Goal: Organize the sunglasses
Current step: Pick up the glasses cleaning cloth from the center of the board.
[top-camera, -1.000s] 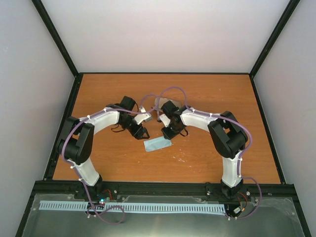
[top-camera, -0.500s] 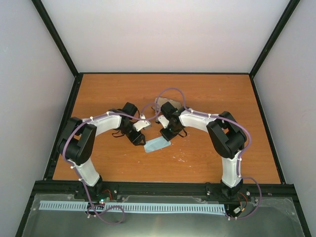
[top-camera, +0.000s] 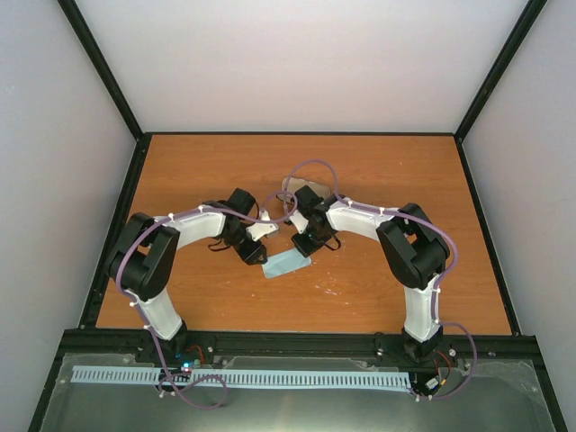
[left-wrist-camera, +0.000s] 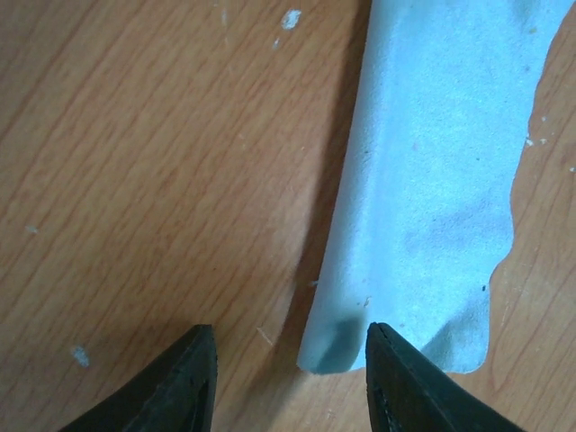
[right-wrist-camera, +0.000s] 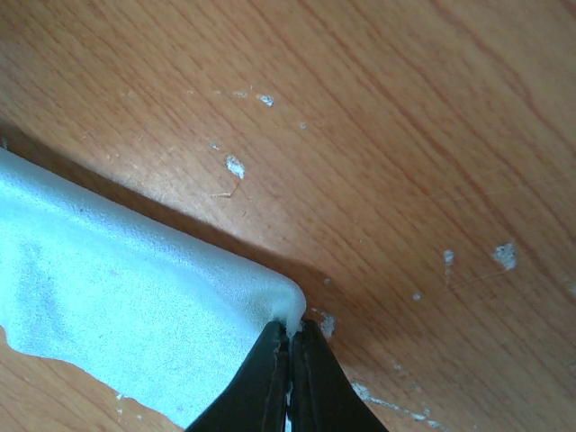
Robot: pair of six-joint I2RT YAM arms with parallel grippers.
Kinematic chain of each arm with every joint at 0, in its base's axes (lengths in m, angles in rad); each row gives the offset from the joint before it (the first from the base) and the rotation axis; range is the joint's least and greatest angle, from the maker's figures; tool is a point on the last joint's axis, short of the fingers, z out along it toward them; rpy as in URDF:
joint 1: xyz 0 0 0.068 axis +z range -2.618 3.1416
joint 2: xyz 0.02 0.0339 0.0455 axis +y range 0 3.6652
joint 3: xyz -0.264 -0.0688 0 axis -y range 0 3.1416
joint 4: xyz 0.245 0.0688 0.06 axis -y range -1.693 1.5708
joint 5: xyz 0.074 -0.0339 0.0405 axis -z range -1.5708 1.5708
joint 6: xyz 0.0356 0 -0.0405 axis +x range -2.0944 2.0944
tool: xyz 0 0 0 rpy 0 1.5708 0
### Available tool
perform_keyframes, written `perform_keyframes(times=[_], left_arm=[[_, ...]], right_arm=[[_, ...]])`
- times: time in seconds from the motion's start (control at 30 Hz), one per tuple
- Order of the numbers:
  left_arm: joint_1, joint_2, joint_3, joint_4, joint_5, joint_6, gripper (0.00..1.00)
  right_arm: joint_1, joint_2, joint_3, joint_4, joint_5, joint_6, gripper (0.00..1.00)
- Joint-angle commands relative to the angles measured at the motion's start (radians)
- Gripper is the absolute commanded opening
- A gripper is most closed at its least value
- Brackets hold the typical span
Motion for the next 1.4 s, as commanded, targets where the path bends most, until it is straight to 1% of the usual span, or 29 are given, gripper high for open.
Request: perform_keyframes(times=[0.0, 0.13, 0.33, 0.5, 0.6, 0.67, 0.93, 1.37], left_arm=[[-0.023, 0.029, 0.006, 0.005, -0.007, -0.003, 0.47], [-0.024, 0.026, -0.003, 0.000, -0.010, 0.011, 0.43], [-0.027, 0.030, -0.018, -0.007, -0.007, 0.022, 0.27], [-0.030, 0.022, -0.023, -0.020, -0.002, 0.028, 0.18], [-0.030, 0.017, -0.026, -0.028, 0.004, 0.028, 0.10], [-0.030, 0.012, -0.027, -0.029, 0.005, 0.029, 0.02], [-0.030, 0.018, 0.007, -0.037, 0.011, 0.024, 0.01], [-0.030, 0.077, 0.186, -0.023, -0.013, 0.035, 0.00]], right_arm=[[0.016, 0.052, -0.036, -0.021, 0.021, 0.018, 0.03], [0.017, 0.054, -0.036, -0.016, 0.015, 0.026, 0.03], [0.015, 0.050, -0.037, -0.012, 0.013, 0.033, 0.03], [0.015, 0.050, -0.037, -0.003, -0.001, 0.045, 0.03], [0.014, 0.052, -0.040, 0.004, -0.011, 0.053, 0.03], [0.014, 0.051, -0.041, 0.009, -0.017, 0.056, 0.03], [0.011, 0.045, -0.044, 0.027, -0.026, 0.069, 0.03], [-0.046, -0.025, -0.019, 0.080, 0.034, 0.125, 0.03]])
